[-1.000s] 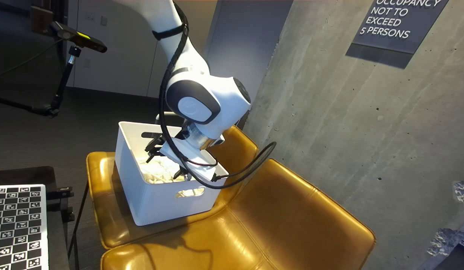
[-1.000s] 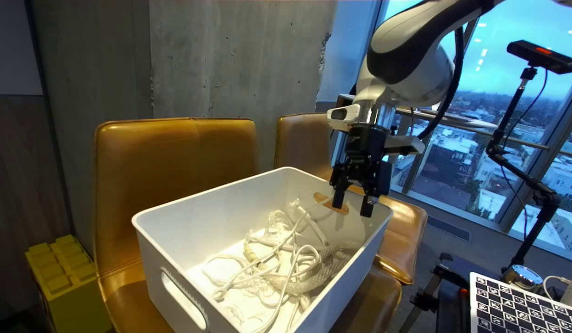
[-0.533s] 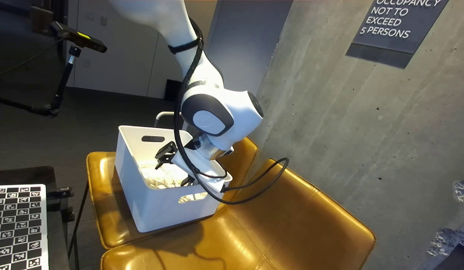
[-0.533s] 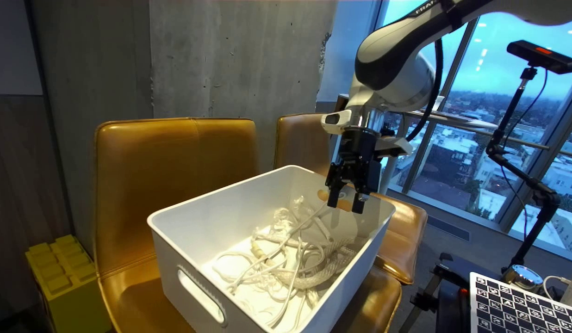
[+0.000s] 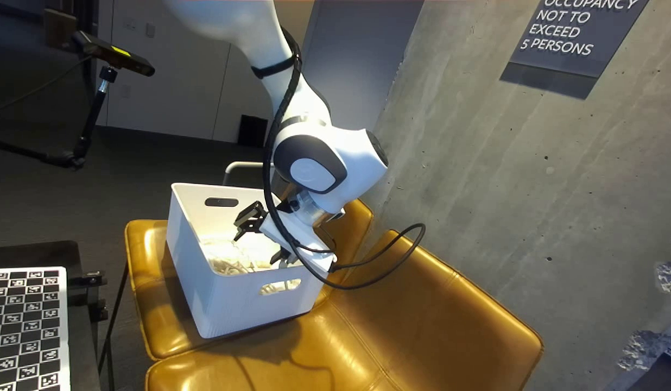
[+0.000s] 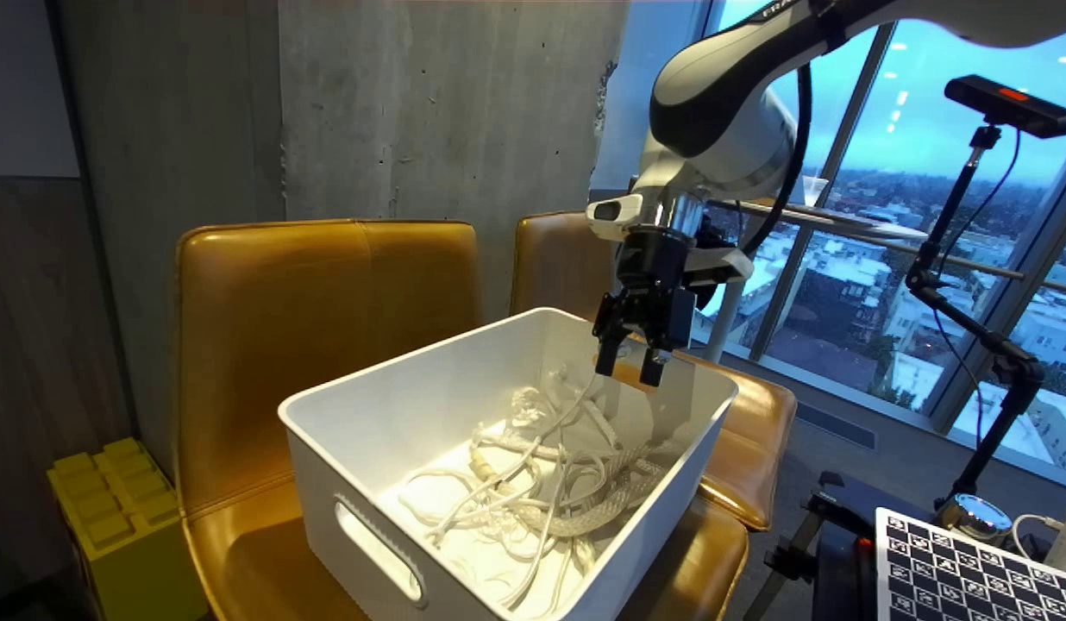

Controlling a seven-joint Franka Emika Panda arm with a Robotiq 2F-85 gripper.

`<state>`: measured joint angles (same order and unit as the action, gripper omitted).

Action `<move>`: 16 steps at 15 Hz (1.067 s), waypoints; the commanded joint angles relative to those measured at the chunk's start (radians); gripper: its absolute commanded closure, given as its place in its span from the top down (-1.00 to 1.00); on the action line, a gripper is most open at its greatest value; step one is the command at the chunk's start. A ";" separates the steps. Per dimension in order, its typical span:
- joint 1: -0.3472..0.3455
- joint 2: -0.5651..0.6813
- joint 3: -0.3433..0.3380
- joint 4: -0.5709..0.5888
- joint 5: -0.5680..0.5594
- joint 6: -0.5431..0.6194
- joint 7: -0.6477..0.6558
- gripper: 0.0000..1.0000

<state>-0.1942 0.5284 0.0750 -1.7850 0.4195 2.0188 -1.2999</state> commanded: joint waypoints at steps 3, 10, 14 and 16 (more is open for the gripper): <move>0.000 -0.039 -0.003 0.000 -0.054 -0.003 -0.044 1.00; -0.007 -0.075 -0.034 -0.079 -0.170 0.074 -0.123 1.00; -0.011 -0.095 -0.038 -0.116 -0.187 0.115 -0.154 1.00; -0.010 -0.109 -0.037 -0.135 -0.187 0.130 -0.161 1.00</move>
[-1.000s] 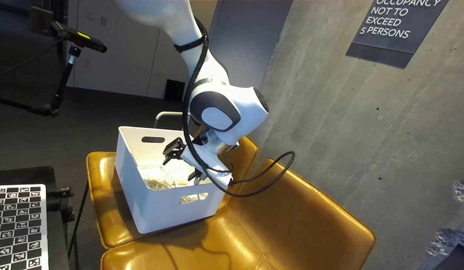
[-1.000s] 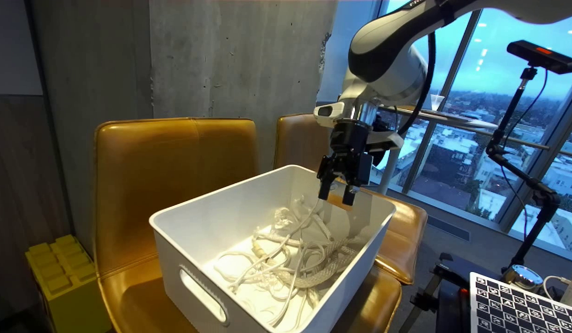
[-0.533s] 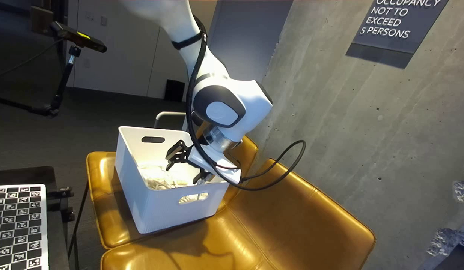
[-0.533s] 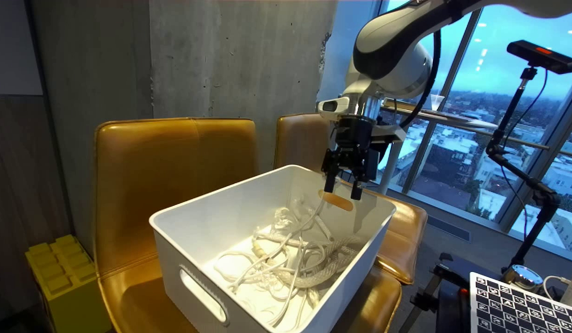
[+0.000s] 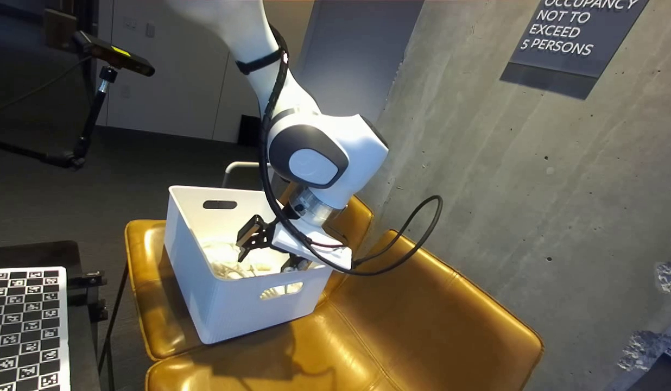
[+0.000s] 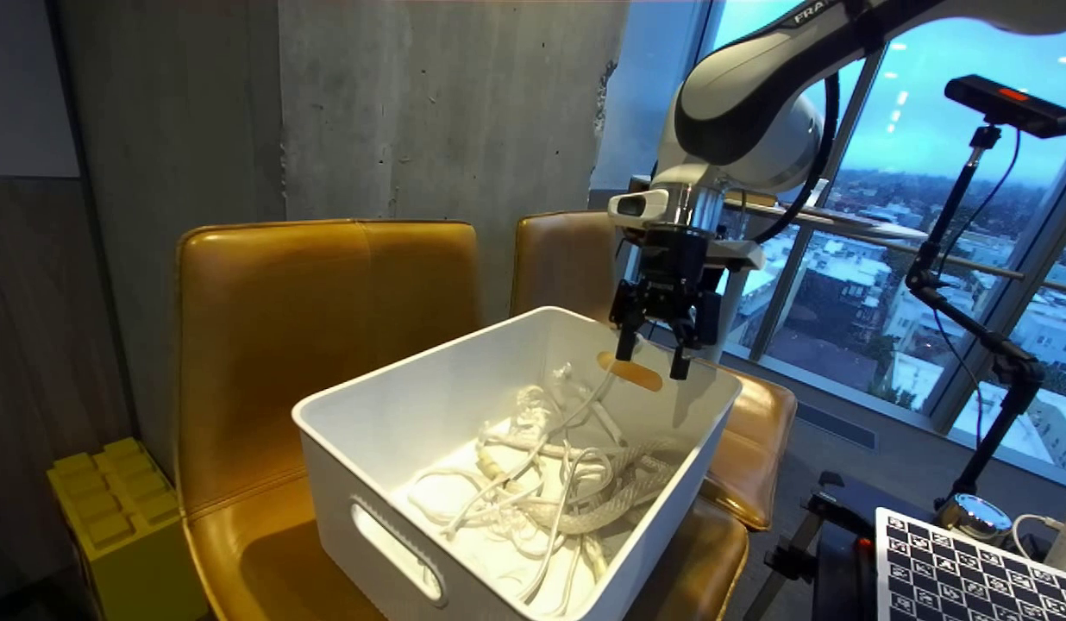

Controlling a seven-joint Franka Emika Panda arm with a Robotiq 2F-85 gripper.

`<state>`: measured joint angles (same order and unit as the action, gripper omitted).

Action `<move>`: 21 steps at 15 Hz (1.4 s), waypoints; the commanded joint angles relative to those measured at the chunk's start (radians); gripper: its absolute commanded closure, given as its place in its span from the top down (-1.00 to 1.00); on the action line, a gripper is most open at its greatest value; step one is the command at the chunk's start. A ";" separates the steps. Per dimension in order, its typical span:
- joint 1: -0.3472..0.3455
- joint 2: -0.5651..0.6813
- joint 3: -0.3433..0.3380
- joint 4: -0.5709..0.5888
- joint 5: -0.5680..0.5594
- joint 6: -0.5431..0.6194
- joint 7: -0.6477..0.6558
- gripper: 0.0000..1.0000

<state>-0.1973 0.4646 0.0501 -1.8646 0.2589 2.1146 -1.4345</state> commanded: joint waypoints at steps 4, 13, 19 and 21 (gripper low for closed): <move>-0.001 -0.109 -0.013 -0.114 -0.030 0.067 -0.041 1.00; 0.007 -0.264 -0.058 -0.219 -0.083 0.076 -0.060 1.00; 0.036 -0.295 -0.060 -0.291 -0.096 0.115 -0.045 1.00; 0.054 -0.274 -0.052 -0.319 -0.097 0.160 -0.034 1.00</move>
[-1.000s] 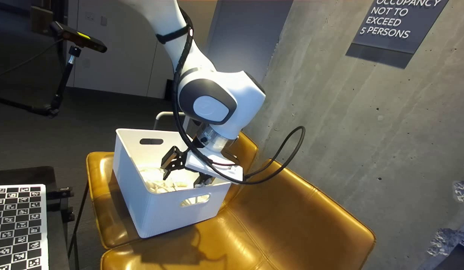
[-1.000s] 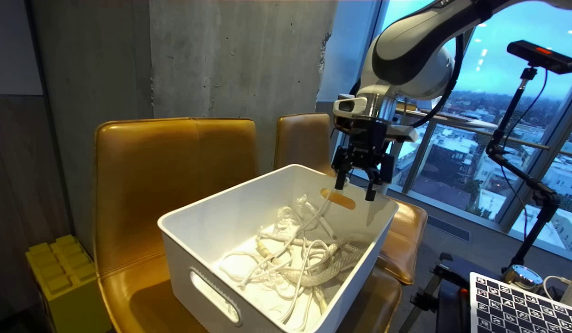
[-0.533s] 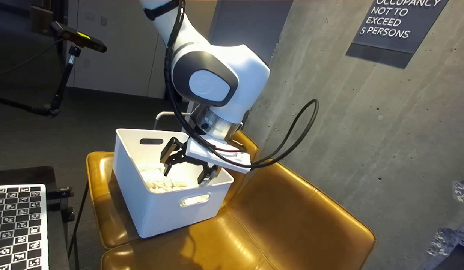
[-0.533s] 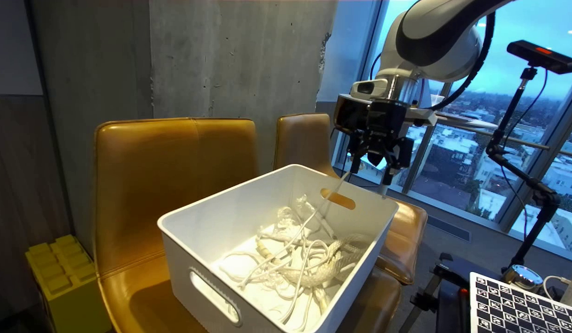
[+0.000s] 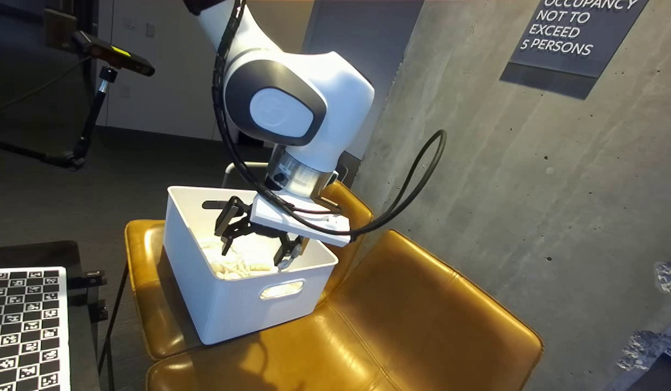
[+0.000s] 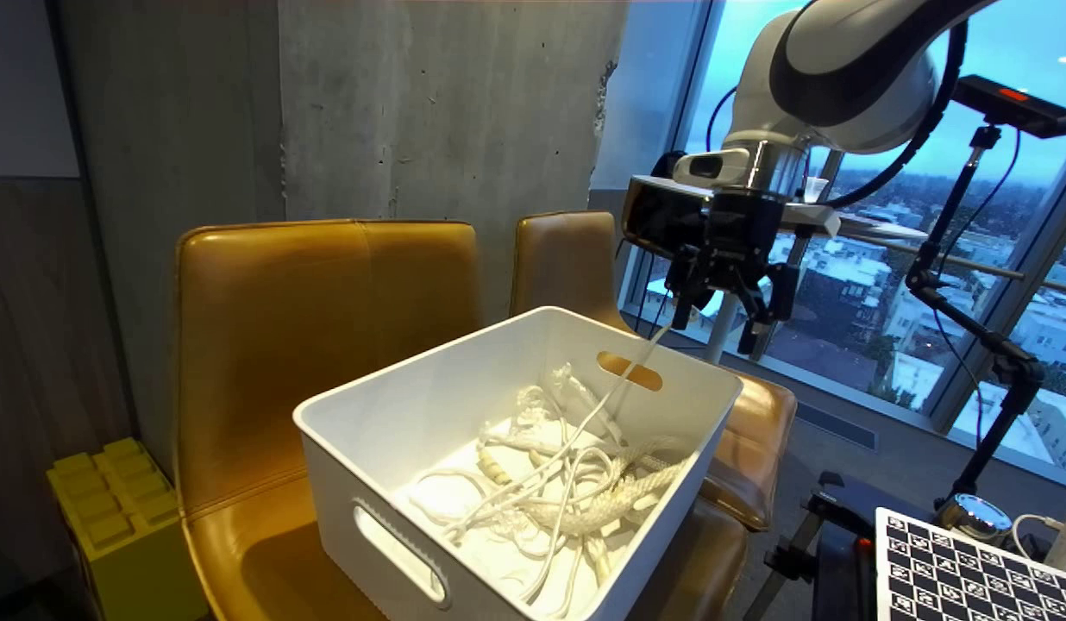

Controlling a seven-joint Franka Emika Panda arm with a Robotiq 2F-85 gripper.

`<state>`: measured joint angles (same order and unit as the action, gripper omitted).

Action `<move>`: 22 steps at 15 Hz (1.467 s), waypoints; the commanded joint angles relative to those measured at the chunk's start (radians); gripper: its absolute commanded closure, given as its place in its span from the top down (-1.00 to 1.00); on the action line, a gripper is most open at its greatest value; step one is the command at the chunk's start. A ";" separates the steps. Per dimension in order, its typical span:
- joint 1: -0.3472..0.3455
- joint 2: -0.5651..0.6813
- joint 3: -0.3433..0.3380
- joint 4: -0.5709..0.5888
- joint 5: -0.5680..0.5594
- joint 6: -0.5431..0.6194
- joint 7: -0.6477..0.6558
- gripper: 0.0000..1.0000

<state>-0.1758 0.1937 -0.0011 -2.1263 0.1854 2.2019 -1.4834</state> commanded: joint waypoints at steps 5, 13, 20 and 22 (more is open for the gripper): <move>0.081 0.110 0.021 -0.072 -0.027 0.191 0.069 1.00; 0.085 0.113 0.022 -0.080 -0.053 0.190 0.093 1.00; 0.094 0.109 0.064 -0.099 0.019 0.298 0.089 1.00; 0.105 0.124 0.087 -0.095 0.032 0.346 0.113 1.00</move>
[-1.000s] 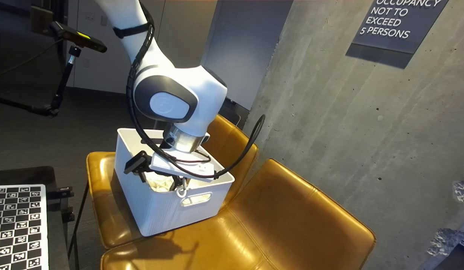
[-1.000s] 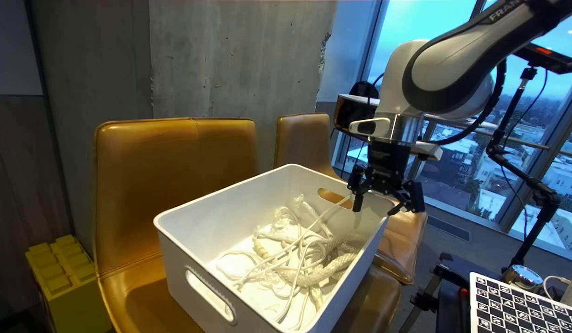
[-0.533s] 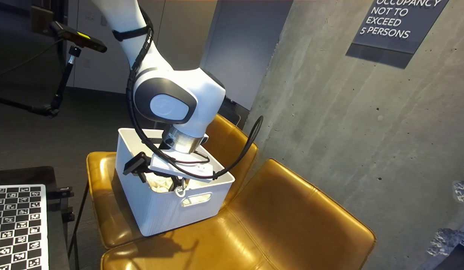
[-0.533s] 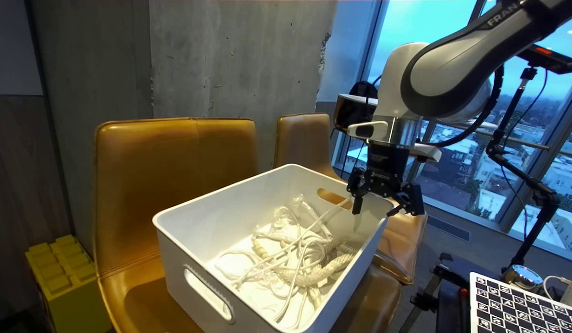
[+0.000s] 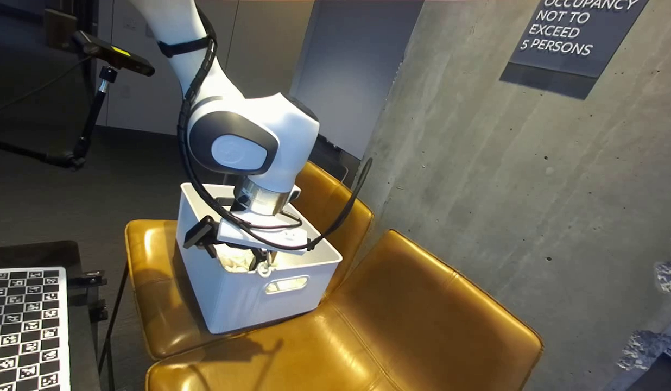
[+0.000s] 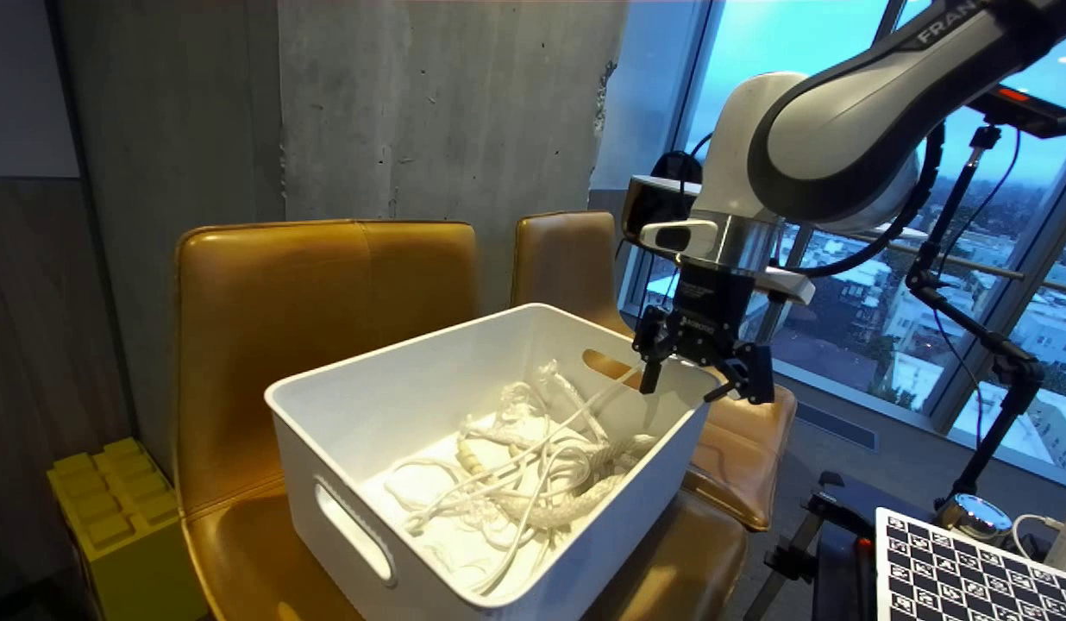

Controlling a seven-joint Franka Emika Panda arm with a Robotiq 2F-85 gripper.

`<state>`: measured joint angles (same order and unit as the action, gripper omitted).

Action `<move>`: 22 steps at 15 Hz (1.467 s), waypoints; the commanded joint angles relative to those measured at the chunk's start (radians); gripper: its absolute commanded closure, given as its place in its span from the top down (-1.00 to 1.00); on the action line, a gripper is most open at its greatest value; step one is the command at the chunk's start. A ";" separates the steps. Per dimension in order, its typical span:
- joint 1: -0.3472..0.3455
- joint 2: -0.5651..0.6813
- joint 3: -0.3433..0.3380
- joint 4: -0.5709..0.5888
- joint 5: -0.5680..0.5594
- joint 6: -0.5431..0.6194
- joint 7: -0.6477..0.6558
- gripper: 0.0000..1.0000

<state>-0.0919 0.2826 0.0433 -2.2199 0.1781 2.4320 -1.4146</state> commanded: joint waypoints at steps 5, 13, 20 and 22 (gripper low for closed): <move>0.039 0.039 0.081 -0.010 0.026 0.188 0.099 1.00; -0.013 0.046 0.064 -0.045 0.036 0.218 0.076 1.00; -0.036 0.074 0.053 -0.053 0.047 0.268 0.075 1.00; -0.047 0.037 0.070 -0.042 0.086 0.218 0.065 1.00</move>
<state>-0.1034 0.2830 0.1082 -2.2762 0.2388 2.6127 -1.3224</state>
